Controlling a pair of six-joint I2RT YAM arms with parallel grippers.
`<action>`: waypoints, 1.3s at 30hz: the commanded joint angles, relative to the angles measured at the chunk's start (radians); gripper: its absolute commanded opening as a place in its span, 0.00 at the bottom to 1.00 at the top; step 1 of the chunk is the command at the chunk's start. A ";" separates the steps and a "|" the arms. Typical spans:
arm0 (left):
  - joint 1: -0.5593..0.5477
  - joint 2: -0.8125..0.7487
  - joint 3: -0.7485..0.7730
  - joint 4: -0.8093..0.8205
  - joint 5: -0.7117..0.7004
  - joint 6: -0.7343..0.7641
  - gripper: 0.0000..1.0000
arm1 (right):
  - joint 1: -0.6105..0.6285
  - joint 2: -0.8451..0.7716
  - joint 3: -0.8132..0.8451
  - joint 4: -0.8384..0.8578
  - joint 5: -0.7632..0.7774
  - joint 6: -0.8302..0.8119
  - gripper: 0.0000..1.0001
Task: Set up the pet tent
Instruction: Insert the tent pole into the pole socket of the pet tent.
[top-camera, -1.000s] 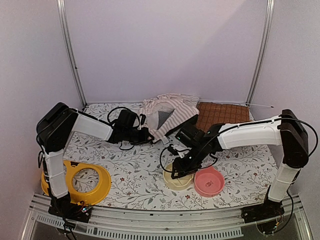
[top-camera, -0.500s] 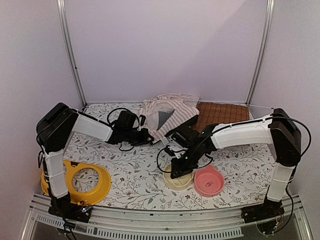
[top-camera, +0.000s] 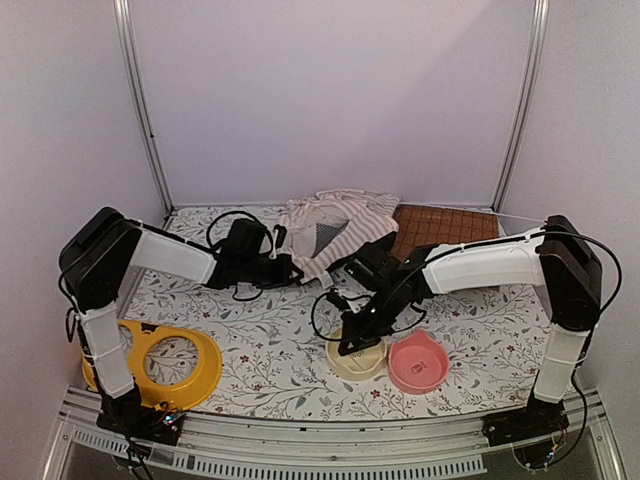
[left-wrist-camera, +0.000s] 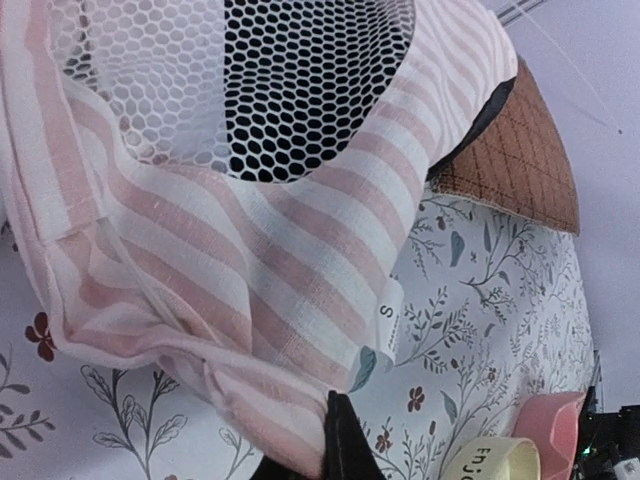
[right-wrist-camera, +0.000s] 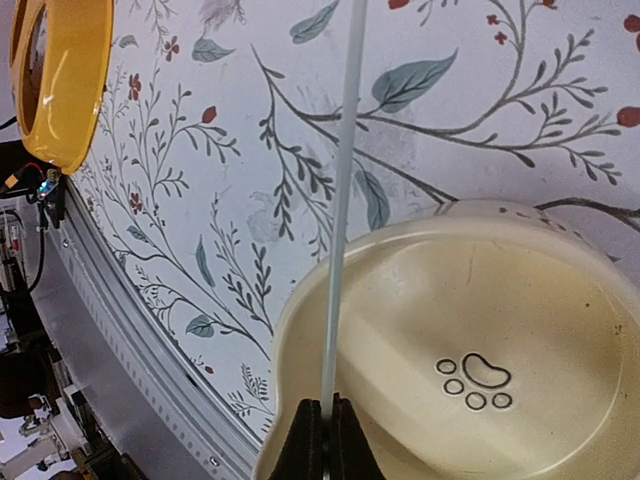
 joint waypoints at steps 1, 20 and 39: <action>-0.050 -0.134 -0.041 -0.003 -0.003 0.058 0.00 | -0.017 -0.077 -0.014 0.207 -0.143 0.017 0.00; -0.231 -0.424 0.298 -0.428 -0.256 0.334 0.00 | -0.066 -0.242 -0.067 0.957 -0.341 0.279 0.00; -0.250 -0.544 0.234 -0.450 -0.283 0.470 0.00 | -0.108 -0.277 0.042 1.069 -0.370 0.322 0.00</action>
